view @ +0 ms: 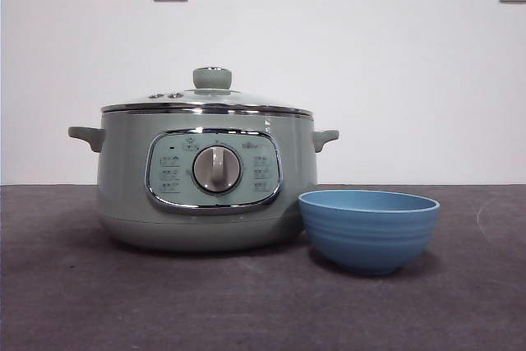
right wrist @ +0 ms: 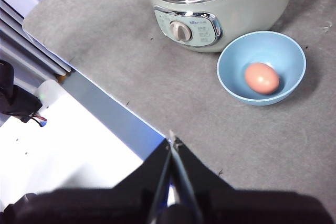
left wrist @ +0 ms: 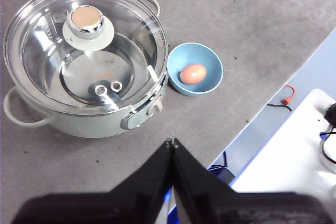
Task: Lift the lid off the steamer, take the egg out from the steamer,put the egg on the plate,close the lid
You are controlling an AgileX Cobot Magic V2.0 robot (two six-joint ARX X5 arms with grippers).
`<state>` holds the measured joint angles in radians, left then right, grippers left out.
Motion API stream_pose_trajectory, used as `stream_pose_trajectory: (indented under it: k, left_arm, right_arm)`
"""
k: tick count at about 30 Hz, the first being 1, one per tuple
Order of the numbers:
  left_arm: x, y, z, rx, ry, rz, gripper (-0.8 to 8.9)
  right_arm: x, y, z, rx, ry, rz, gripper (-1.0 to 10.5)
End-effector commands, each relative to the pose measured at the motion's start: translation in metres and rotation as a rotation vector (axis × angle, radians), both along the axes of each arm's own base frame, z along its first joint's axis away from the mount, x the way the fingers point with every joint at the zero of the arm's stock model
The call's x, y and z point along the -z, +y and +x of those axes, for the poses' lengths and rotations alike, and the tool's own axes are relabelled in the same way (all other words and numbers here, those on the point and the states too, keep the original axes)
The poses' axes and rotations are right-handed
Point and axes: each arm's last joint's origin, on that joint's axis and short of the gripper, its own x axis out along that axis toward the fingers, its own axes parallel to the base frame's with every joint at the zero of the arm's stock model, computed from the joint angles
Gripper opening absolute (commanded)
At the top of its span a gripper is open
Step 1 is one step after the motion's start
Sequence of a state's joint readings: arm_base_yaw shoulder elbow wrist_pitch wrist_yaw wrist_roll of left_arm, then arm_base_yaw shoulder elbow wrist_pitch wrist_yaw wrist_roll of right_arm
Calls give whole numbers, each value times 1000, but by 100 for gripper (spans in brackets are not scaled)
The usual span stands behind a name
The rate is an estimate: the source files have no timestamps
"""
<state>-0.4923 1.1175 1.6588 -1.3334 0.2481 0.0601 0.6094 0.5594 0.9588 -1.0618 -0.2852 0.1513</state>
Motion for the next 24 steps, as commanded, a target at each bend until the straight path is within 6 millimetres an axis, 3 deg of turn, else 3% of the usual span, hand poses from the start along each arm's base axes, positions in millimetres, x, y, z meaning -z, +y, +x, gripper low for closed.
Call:
stream_pose_trajectory:
  k: [1,6,10,14,19,24]
  left_arm:
    - [-8,5,2,14,-146,8,-3]
    - [-34,20,1,65,-599,-115,-3]
    - [-23,39,-6,-8,-837,-163,-3]
    - [19,54,-13,-130,-918,-123,-3]
    - [93,66,-21,-299,-929,-46,-3]
    - [156,70,-29,-346,-905,-29,-3]
  right_arm:
    - [1,0,0,6,5,3,1]
    - [1,0,0,6,5,3,2]
    - [1,0,0,7,5,3,1]
    - [1,0,0,6,5,3,2]
    - [1,0,0,6,5,3,1]
    - [1,0,0,6,5,3,2]
